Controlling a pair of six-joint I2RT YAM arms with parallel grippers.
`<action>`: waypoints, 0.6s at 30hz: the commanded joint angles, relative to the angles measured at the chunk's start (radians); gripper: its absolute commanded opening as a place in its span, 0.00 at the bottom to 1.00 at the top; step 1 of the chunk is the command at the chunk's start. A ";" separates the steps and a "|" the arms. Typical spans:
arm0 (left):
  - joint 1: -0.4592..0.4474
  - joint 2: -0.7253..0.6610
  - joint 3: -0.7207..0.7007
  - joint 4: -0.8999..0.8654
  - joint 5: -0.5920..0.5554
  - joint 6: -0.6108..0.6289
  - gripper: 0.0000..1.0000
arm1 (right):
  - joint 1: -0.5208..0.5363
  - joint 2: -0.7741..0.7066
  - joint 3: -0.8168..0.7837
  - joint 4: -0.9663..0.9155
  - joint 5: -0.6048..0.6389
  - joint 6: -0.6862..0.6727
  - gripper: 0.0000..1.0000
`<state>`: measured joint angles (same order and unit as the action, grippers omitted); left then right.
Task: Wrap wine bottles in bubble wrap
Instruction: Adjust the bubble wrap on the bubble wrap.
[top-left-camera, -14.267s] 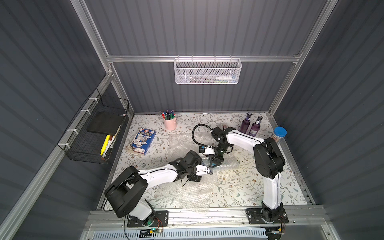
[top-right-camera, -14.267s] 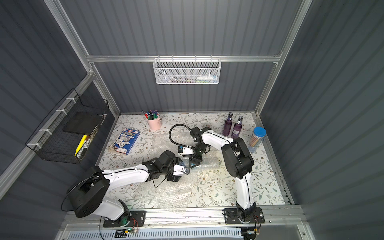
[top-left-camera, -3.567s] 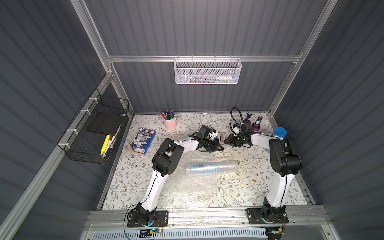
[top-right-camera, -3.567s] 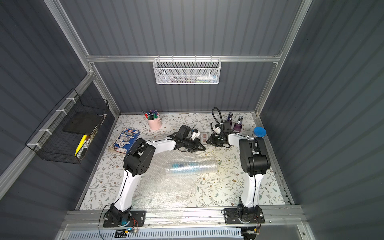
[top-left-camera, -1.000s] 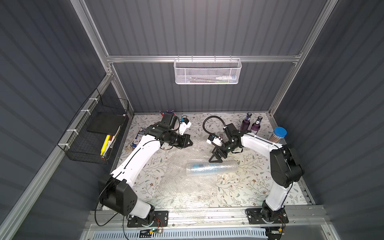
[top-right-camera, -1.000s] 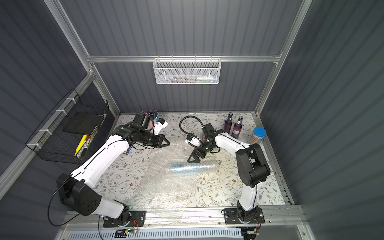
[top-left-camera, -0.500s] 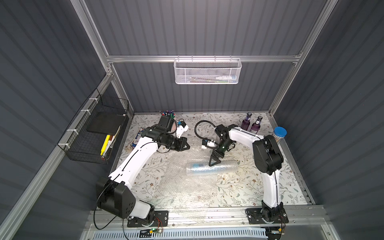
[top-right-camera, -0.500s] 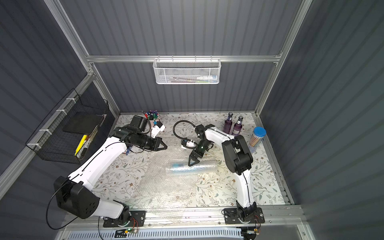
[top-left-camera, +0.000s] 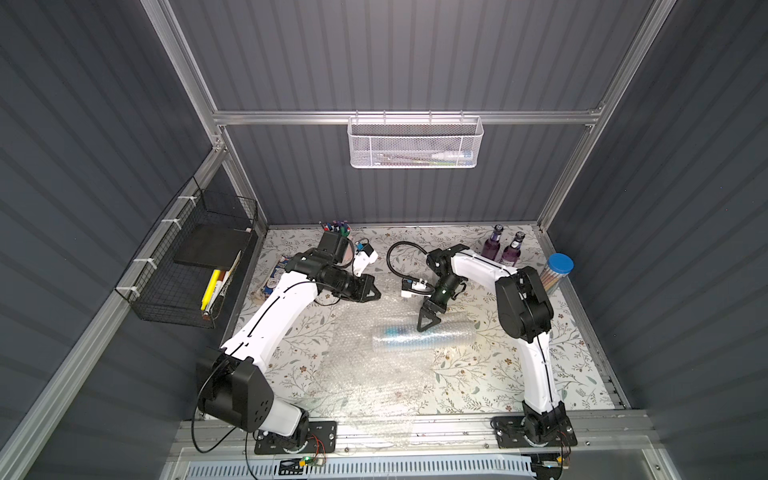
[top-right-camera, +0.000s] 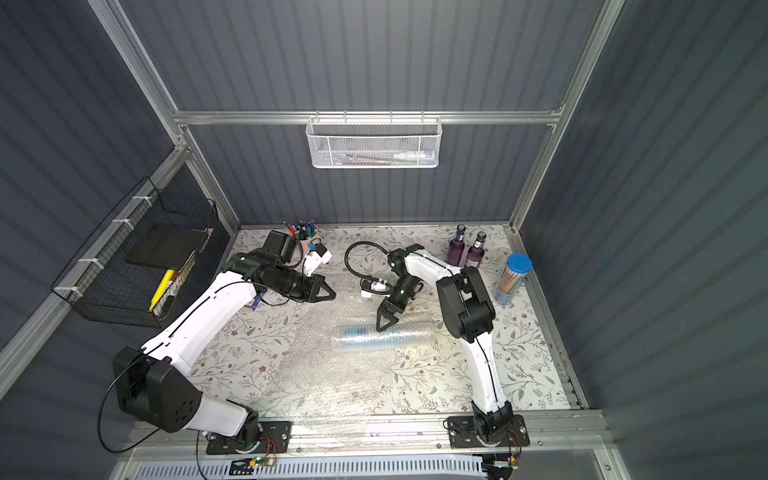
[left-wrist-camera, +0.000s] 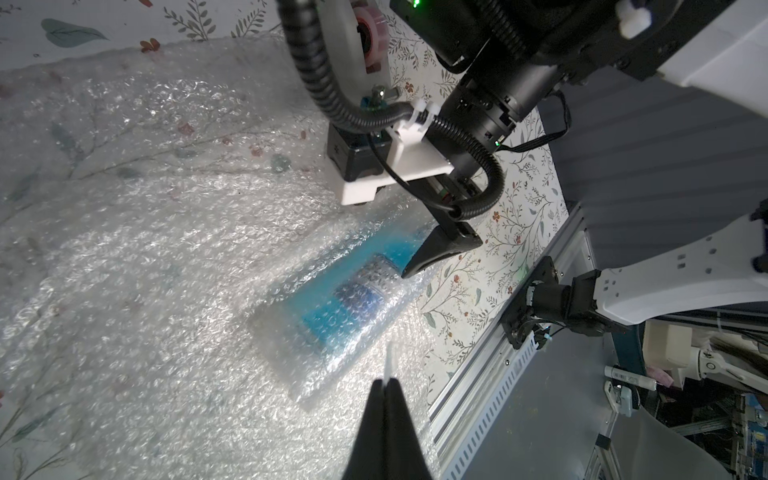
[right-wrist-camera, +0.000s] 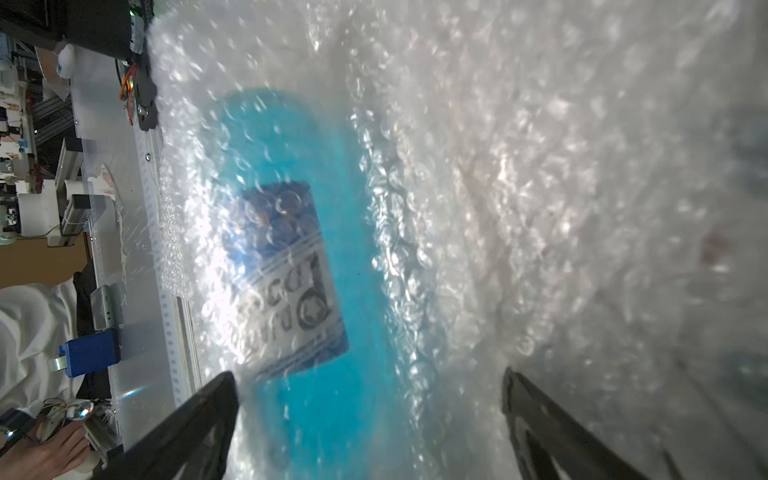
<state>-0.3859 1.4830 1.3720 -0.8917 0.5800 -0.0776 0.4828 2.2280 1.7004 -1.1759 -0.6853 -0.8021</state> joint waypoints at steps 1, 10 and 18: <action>0.009 0.027 -0.008 -0.023 0.032 0.036 0.00 | 0.009 0.008 -0.033 -0.027 0.016 -0.048 0.99; 0.012 0.070 -0.008 -0.006 0.067 0.041 0.00 | 0.018 0.032 -0.052 -0.040 0.019 -0.061 0.99; 0.012 0.102 -0.008 -0.006 0.077 0.045 0.00 | 0.019 -0.047 -0.084 -0.036 -0.033 -0.078 0.99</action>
<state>-0.3824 1.5723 1.3712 -0.8940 0.6304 -0.0586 0.4973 2.2196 1.6489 -1.1912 -0.7033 -0.8413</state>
